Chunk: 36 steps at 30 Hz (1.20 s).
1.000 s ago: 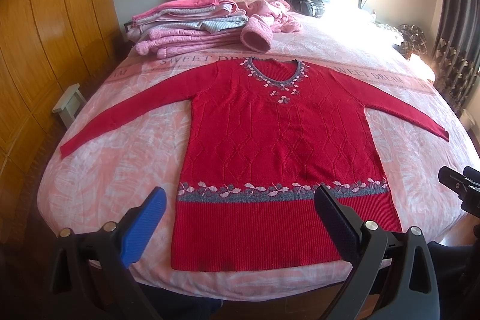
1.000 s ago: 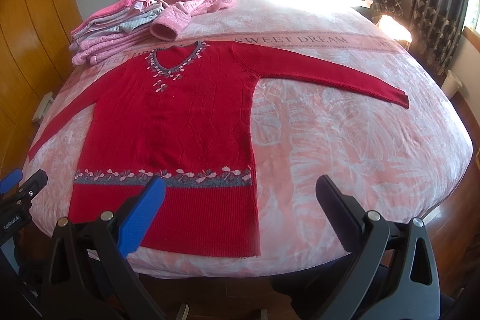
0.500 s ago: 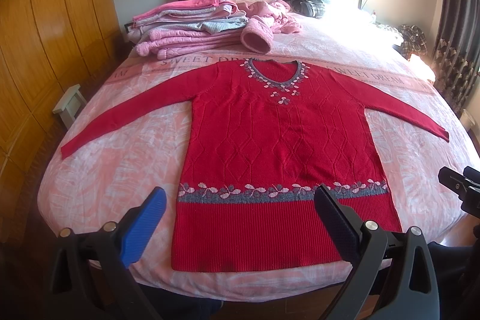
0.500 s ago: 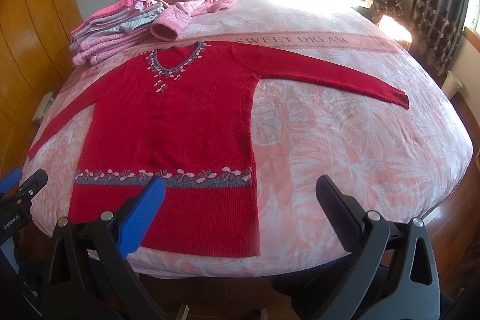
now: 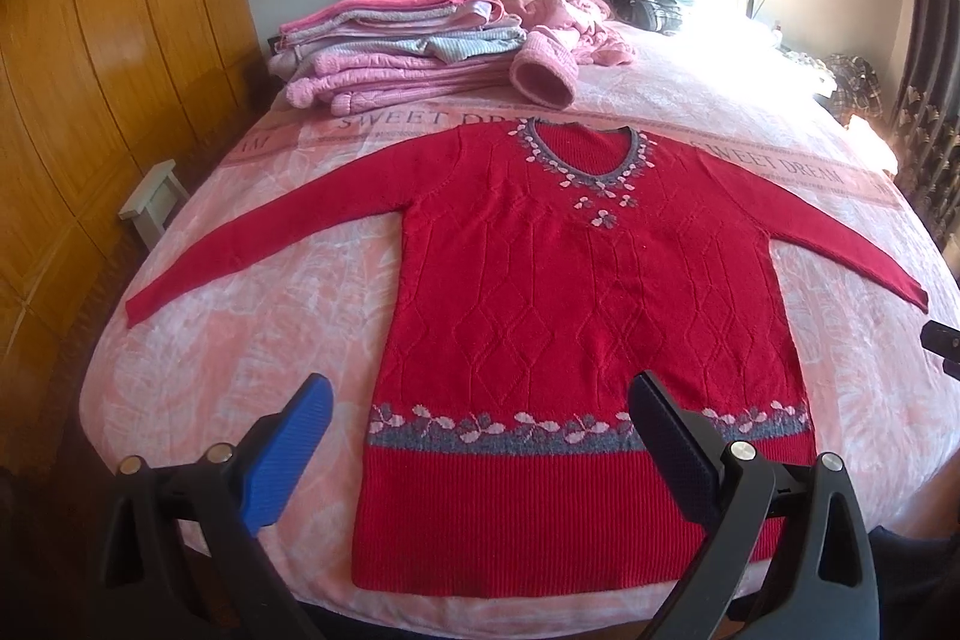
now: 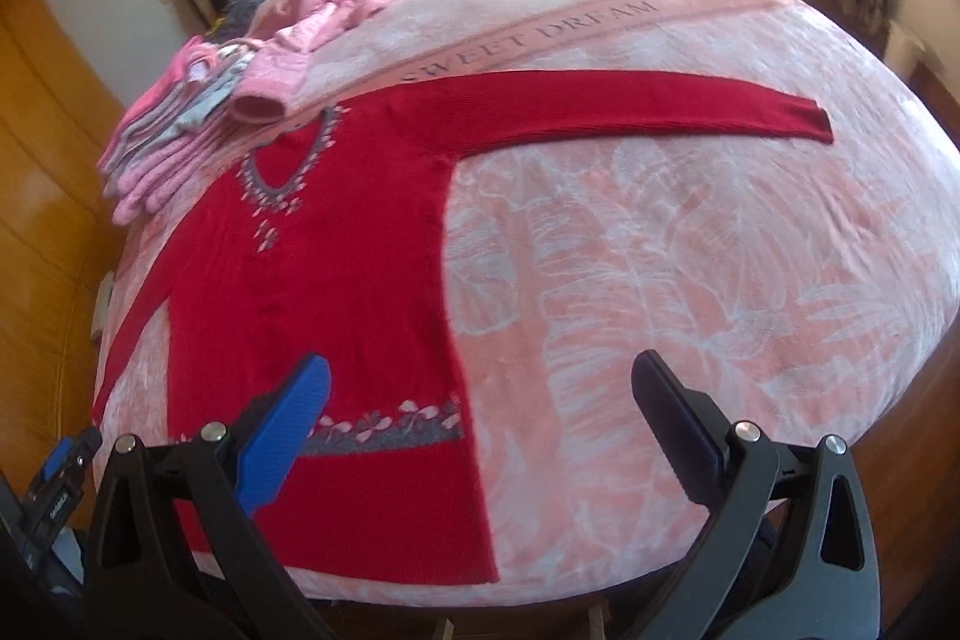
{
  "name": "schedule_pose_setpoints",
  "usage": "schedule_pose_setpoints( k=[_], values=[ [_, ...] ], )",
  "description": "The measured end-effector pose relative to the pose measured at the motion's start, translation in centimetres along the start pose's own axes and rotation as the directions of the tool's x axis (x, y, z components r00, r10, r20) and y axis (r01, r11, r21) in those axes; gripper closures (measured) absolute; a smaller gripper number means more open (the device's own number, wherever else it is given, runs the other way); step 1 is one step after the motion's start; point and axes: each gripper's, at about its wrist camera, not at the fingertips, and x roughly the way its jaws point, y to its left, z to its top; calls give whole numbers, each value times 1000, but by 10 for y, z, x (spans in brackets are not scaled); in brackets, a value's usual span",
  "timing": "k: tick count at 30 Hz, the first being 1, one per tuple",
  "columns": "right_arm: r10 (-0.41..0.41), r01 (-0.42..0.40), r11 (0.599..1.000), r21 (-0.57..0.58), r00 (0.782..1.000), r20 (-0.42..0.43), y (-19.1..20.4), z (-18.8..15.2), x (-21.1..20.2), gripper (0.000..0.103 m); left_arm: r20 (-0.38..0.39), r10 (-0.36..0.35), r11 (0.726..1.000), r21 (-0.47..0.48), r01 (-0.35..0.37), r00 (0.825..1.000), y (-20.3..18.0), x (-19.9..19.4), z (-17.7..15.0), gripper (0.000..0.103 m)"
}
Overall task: Fold small clothes
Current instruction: 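Move the right tool to the red sweater's sleeve cuff and grasp it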
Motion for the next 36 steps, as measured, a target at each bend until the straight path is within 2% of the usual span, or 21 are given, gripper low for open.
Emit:
schedule_pose_setpoints(
  k=[2,3,5,6,8,10,11,14,17,19,22,25,28,34,36],
  values=[
    [-35,37,996,80,999,-24,-30,23,16,3,-36,-21,997,-70,18,999,6,16,15,4],
    [-34,37,994,101,999,-37,-44,36,24,4,-50,-38,995,-99,33,998,7,23,21,4],
    [-86,90,988,127,996,-33,-72,62,36,4,-63,-45,990,-134,36,997,8,38,33,4],
    [-112,114,987,109,993,-28,-84,75,43,4,-65,-48,990,-137,39,997,7,45,39,4],
    [-221,221,972,74,975,-6,-109,96,53,4,-56,-32,992,-125,25,998,2,57,49,4],
    [-302,303,952,44,953,-22,-137,115,67,4,-43,-8,995,-104,3,999,-5,68,57,4],
    [-309,310,950,39,950,-34,-151,122,73,4,-39,-4,995,-96,0,999,-8,74,60,4],
    [-279,284,957,65,957,-75,-192,143,89,4,-49,5,998,-68,-8,999,-19,96,67,4],
    [-249,255,958,134,967,-63,-233,164,108,4,-49,27,999,-27,-28,998,-30,118,73,4],
    [-249,264,951,162,963,-107,-257,176,125,4,-45,27,1000,-6,-27,999,-36,131,77,4],
    [-274,287,944,160,957,-96,-282,189,138,4,-30,18,1000,13,-17,999,-44,148,83,4],
    [-248,264,943,201,963,-105,-309,197,150,5,-14,22,1000,22,-22,1000,-52,163,88,4],
    [-199,220,943,249,974,-109,-328,201,159,21,-4,27,999,39,-26,1000,-60,175,92,4],
    [-218,237,953,189,969,-112,-324,208,169,26,11,27,996,83,-27,1000,-76,183,91,4],
    [-230,246,956,160,967,-111,-320,208,169,40,4,21,996,84,-21,1000,-79,184,90,4]
  ],
)
